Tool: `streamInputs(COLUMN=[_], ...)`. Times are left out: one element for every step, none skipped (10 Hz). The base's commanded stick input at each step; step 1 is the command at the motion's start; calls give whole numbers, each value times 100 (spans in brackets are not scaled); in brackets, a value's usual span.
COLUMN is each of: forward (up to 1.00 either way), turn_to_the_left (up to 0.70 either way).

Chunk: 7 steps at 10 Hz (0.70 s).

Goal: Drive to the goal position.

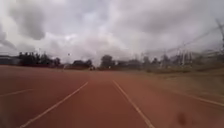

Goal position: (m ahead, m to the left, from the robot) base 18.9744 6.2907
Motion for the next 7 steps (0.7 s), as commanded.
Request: streamInputs(forward=[85,85,85,85,85,85,85], turn_to_the_left=[0,0,0,0,0,0,0])
